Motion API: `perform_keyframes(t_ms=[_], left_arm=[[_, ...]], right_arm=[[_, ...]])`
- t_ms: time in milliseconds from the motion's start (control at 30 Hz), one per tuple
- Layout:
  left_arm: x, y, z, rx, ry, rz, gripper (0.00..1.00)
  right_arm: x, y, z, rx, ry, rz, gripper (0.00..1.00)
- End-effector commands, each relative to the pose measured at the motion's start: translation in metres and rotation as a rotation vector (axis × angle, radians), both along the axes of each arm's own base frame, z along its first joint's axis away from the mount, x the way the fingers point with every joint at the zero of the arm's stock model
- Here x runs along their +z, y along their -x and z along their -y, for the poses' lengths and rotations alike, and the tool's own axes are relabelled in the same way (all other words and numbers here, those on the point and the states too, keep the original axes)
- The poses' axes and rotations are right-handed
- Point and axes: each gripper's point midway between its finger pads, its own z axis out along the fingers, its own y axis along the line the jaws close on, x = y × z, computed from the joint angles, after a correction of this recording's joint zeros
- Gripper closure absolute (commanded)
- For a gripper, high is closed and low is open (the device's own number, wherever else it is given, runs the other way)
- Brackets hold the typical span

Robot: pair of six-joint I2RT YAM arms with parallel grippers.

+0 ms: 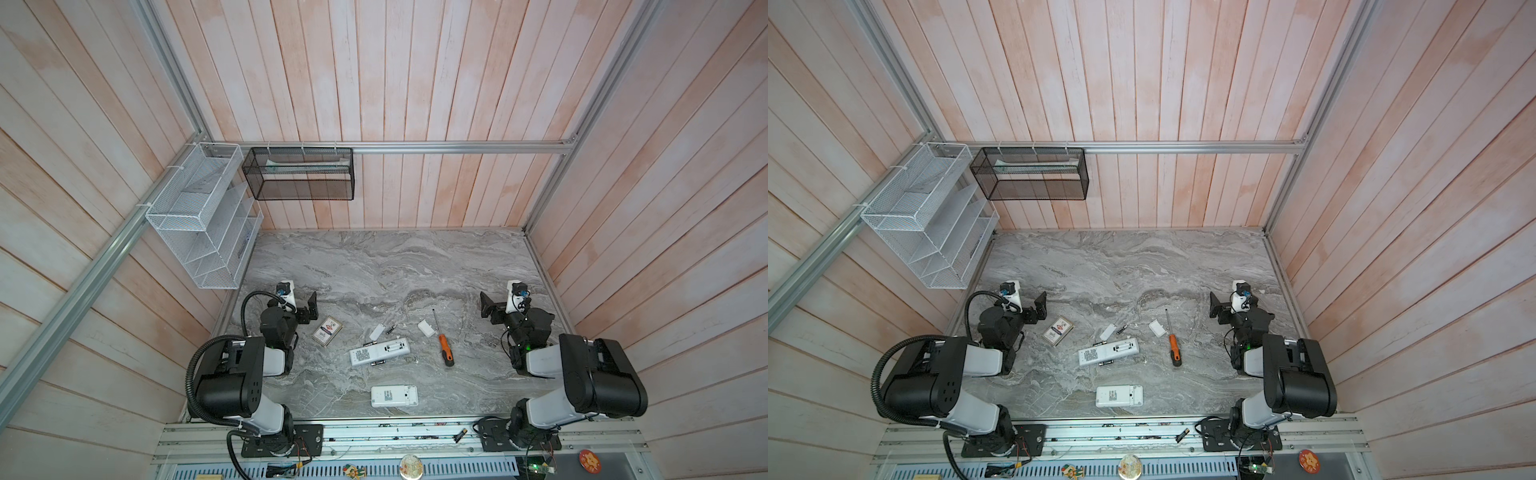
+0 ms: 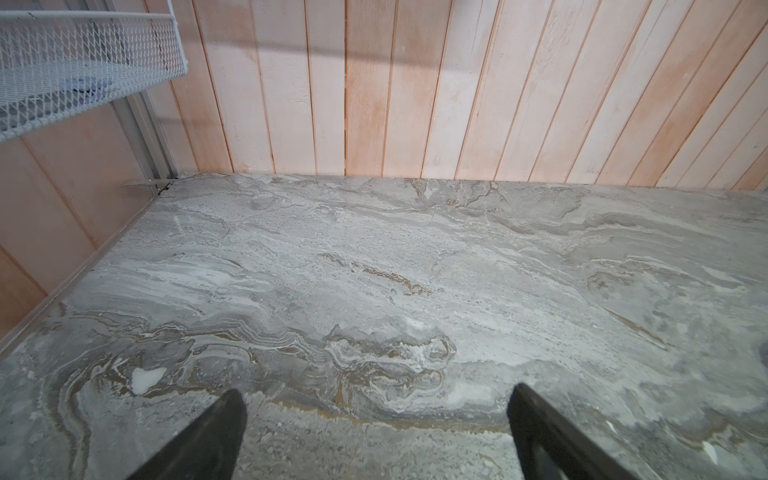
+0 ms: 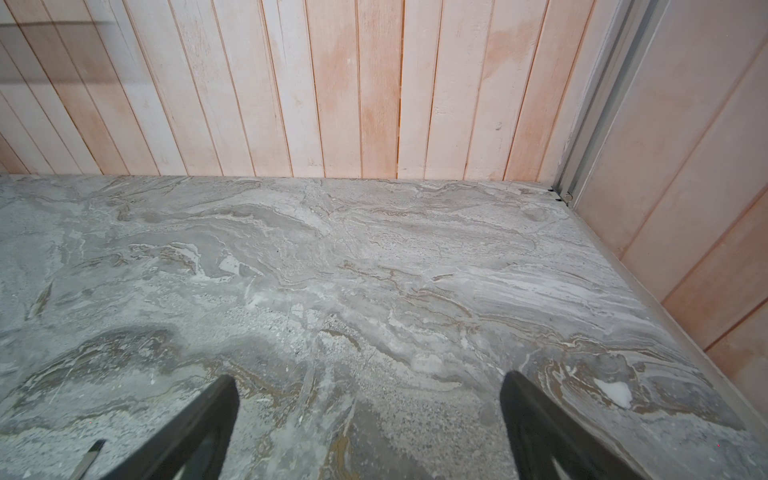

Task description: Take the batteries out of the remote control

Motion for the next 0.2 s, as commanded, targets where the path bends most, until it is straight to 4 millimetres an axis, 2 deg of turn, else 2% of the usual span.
perform_keyframes(t_ms=[0,167], left_arm=[[0.012,-0.008,-0.0028,0.023,-0.018,0.039,0.0],[0.0139,-0.0058,-0.0027,0.022,-0.018,0.048,0.0]], right_arm=[[0.0082,-0.0029,0.0015,-0.007,0.005,0.032,0.02],[0.0076,-0.0027,0.0013,-0.007,0.004,0.03,0.02]])
